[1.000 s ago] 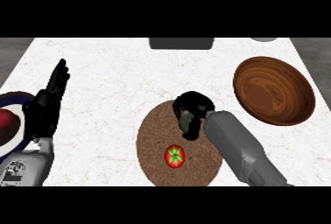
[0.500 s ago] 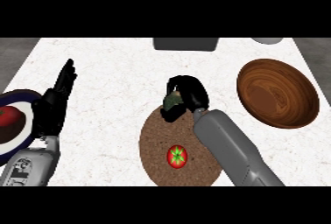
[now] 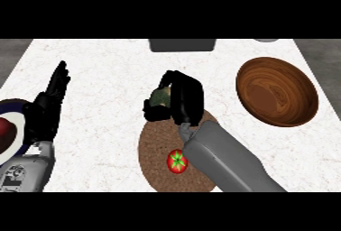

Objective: Pick the squash from the placemat and place it in the bowl

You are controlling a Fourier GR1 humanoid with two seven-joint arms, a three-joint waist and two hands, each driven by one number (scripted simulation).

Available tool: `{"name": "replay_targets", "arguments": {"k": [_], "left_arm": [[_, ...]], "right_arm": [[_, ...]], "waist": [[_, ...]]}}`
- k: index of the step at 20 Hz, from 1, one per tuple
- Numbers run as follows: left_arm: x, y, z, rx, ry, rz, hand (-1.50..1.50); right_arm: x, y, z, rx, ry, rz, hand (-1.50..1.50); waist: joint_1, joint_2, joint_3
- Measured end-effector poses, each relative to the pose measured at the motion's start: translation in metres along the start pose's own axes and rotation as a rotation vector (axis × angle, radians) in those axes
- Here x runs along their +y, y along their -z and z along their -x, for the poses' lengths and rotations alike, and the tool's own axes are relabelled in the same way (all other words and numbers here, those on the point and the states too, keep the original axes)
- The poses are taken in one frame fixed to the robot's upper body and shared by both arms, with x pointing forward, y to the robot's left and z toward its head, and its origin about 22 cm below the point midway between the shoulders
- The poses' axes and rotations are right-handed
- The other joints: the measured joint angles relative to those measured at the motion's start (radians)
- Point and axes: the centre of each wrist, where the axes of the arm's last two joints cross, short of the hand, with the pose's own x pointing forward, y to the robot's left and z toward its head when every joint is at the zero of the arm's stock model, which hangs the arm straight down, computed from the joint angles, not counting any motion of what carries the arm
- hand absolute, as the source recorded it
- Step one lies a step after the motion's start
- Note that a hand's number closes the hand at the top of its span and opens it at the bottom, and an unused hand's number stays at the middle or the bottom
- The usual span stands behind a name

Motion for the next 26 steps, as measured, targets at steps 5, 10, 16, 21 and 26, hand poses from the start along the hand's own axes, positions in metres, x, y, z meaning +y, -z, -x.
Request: {"name": "replay_targets", "arguments": {"k": [5,10,16,21,26], "left_arm": [[0.004,-0.007,-0.002,-0.012,-0.008,-0.003,0.0],[0.001,0.0,-0.003,-0.014,-0.009,-0.004,0.0],[0.0,-0.002,-0.003,-0.019,-0.012,0.0,0.0],[-0.001,-0.003,-0.005,-0.024,-0.016,0.008,0.0],[-0.006,-0.003,-0.01,-0.034,-0.015,0.017,0.0]], "right_arm": [[-0.03,-0.012,-0.004,0.04,0.016,0.132,1.5],[-0.067,-0.005,0.027,0.09,0.044,0.26,1.5],[-0.107,0.009,0.08,0.131,0.053,0.38,1.5],[-0.13,0.032,0.127,0.153,-0.051,0.469,1.5],[-0.153,0.059,0.177,0.2,-0.213,0.518,1.5]], "waist": [[0.0,0.012,0.001],[0.003,0.022,0.002],[0.013,0.026,0.002],[0.02,0.029,0.003],[0.03,0.032,0.003]]}}
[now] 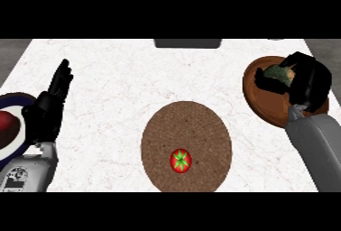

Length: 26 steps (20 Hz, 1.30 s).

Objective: Pick the squash from the placemat and place it in the bowl

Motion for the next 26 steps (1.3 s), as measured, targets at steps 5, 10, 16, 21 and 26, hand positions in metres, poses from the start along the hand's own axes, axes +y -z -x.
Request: {"name": "replay_targets", "arguments": {"k": [5,10,16,21,26], "left_arm": [[0.001,0.003,-0.003,-0.004,-0.007,0.005,0.0],[0.002,0.004,-0.004,-0.009,-0.007,0.008,0.0],[0.002,0.005,-0.004,-0.021,-0.002,0.012,0.0],[0.001,0.009,-0.002,-0.02,-0.007,0.012,0.0],[-0.002,0.007,0.004,-0.007,-0.007,0.009,0.0]], "right_arm": [[0.018,0.025,0.04,0.024,-0.104,0.035,1.5],[0.025,0.042,0.069,0.123,-0.047,-0.009,-1.5],[0.027,0.049,0.095,0.136,0.101,-0.112,-1.5],[0.025,0.055,0.107,0.096,0.243,-0.1,-1.5],[0.017,0.061,0.122,0.092,0.35,-0.046,-1.5]], "waist": [[0.009,0.003,0.0],[0.018,0.008,0.002],[0.027,0.013,0.004],[0.025,0.013,0.004],[0.014,0.007,0.002]]}}
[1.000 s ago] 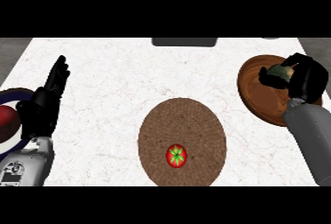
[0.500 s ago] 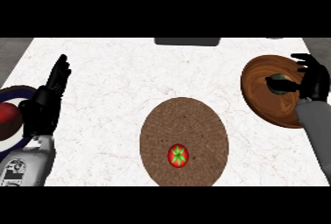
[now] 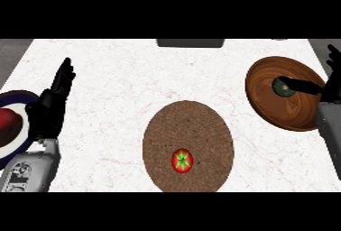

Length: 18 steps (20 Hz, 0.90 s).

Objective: Pick the squash from the placemat and place it in the bowl

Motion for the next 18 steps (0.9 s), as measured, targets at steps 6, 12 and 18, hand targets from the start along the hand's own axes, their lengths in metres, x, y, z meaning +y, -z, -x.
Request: {"name": "replay_targets", "arguments": {"k": [6,12,18], "left_arm": [[0.009,-0.009,-0.001,0.014,0.005,-0.014,0.0],[0.011,-0.006,-0.002,0.024,0.01,-0.035,0.0],[0.01,-0.008,0.004,0.023,0.015,-0.034,0.0]], "right_arm": [[-0.034,0.002,0.02,0.023,0.117,-0.007,-1.5],[-0.078,-0.023,0.056,0.016,0.23,-0.052,-1.5],[-0.116,-0.064,0.081,-0.024,0.287,-0.111,-1.5]], "waist": [[-0.02,-0.01,-0.002],[-0.044,-0.017,-0.003],[-0.043,-0.016,-0.003]]}}
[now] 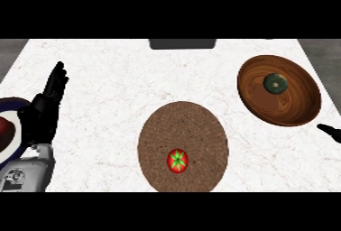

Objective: Pick the squash from the placemat and place it in the bowl

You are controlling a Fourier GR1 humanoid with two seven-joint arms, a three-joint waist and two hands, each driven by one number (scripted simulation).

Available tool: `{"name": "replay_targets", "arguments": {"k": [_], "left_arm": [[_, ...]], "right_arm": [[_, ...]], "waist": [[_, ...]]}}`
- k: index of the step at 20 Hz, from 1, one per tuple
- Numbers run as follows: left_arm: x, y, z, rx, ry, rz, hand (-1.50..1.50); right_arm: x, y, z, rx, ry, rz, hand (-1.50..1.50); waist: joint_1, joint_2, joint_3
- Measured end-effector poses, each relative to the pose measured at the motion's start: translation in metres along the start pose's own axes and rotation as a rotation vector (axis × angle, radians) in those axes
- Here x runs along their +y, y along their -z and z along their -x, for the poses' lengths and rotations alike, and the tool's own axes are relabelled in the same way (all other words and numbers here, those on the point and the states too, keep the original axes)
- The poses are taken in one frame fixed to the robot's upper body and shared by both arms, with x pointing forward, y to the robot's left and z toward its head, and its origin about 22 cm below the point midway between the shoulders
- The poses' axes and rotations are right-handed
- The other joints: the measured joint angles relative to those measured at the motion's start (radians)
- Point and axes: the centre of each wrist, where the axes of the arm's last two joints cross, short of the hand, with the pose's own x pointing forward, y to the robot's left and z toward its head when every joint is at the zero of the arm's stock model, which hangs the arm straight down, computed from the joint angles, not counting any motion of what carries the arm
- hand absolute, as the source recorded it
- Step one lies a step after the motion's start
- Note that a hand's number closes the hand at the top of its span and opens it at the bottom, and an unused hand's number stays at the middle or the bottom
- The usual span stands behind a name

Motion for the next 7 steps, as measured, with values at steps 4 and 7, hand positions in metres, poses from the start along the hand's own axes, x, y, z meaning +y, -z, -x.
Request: {"name": "replay_targets", "arguments": {"k": [4,7], "left_arm": [[-0.002,0.0,0.001,-0.001,-0.002,0.002,0.0],[-0.01,-0.003,-0.004,-0.002,-0.003,0.011,0.0]], "right_arm": [[-0.011,-0.03,-0.009,-0.018,0.019,-0.031,-1.5],[-0.019,-0.048,-0.011,-0.029,0.021,-0.038,-1.5]], "waist": [[0.003,0.001,0.0],[0.007,0.002,0.0]]}}
